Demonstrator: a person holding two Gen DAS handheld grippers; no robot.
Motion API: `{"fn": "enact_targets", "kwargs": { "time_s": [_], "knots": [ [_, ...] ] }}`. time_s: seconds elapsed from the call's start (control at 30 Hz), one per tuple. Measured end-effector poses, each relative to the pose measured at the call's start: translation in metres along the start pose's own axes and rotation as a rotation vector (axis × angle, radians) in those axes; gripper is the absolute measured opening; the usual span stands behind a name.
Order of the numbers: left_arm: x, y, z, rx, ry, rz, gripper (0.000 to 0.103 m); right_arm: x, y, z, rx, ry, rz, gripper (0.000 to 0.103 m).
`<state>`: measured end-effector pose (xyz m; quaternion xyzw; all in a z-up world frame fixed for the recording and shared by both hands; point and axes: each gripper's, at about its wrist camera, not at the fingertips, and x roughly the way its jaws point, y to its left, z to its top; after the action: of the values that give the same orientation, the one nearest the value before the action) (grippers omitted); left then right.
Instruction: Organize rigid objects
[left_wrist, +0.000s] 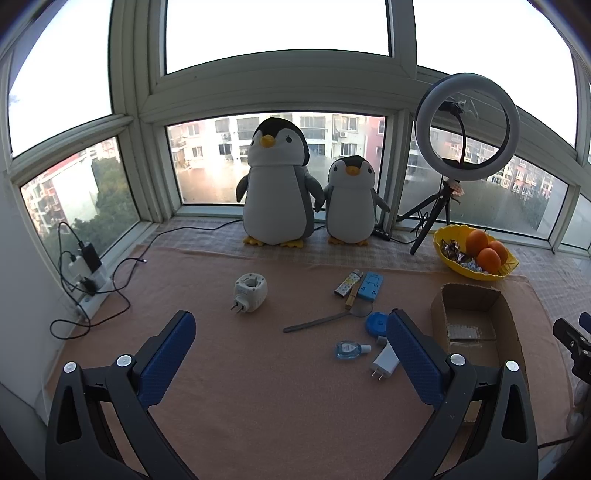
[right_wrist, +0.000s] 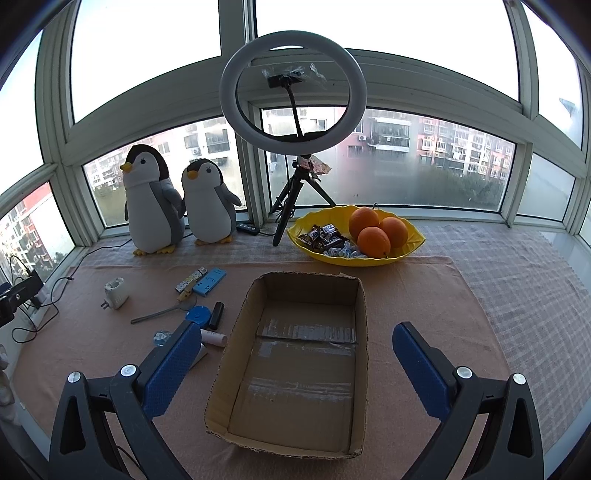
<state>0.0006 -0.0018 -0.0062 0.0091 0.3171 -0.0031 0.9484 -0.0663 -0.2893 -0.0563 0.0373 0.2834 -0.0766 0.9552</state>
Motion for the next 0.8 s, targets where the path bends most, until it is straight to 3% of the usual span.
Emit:
{"fn": "enact_targets", "kwargs": {
  "time_s": [0.8],
  "knots": [
    [0.0093,0.0022,0.0003,-0.003,0.019,-0.002,0.103,0.006,-0.004,-0.0019,0.009,0.018,-0.003,0.102]
  ]
}}
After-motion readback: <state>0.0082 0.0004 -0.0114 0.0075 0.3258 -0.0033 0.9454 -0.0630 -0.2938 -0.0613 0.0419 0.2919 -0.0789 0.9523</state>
